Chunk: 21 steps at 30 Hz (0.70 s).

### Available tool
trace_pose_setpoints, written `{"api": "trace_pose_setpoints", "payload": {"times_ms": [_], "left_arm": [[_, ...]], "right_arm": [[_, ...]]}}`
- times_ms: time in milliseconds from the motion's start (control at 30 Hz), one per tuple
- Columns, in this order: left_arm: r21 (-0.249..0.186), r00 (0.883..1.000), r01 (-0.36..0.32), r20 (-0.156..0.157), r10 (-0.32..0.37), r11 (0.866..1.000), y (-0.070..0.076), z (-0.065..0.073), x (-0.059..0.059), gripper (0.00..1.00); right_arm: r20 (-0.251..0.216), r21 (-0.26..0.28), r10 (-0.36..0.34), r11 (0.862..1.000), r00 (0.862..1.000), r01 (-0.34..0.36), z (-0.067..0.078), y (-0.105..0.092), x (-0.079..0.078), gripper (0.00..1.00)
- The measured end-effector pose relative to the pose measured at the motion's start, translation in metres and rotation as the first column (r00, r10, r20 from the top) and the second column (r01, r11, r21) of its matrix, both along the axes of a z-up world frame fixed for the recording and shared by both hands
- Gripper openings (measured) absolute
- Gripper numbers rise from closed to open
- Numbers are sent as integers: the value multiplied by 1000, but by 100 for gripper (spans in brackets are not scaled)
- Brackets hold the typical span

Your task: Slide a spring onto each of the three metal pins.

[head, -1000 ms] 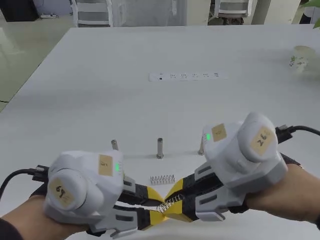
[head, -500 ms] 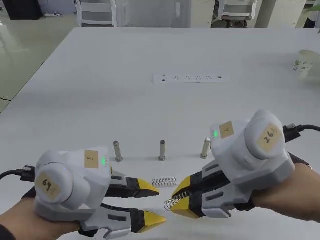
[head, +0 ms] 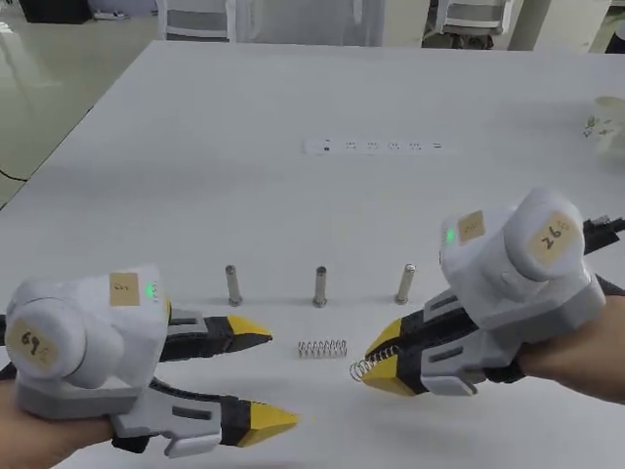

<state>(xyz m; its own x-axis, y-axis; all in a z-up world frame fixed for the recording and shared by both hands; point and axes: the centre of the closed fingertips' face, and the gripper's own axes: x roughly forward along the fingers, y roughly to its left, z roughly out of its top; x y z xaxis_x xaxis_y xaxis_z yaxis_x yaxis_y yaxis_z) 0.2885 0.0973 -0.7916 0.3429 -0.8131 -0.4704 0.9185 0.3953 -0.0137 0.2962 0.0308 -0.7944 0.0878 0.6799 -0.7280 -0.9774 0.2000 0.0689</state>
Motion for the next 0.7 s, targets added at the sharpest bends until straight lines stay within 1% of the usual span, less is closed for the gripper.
{"api": "trace_pose_setpoints", "payload": {"times_ms": [133,267,433,500,633,700], "left_arm": [[-7,999,-49,-14,49,999,10,-3,0,47],[-21,996,-90,-21,90,996,18,-3,0,50],[-34,991,-133,-17,133,991,23,-1,2,57],[-36,990,-139,-15,138,990,24,0,1,57],[-46,987,-162,-9,162,986,27,2,3,60],[-47,985,-172,-11,171,984,28,3,3,61]], "right_arm": [[3,-19,-14,1000,1000,14,1,-7,7,8],[9,-39,-22,999,1000,22,2,-15,14,8],[15,-62,-29,998,999,30,4,-23,22,9],[18,-68,-30,997,999,31,6,-26,24,9],[30,-97,-24,995,999,27,8,-32,30,9],[39,-116,-21,993,999,25,11,-37,35,9]]}}
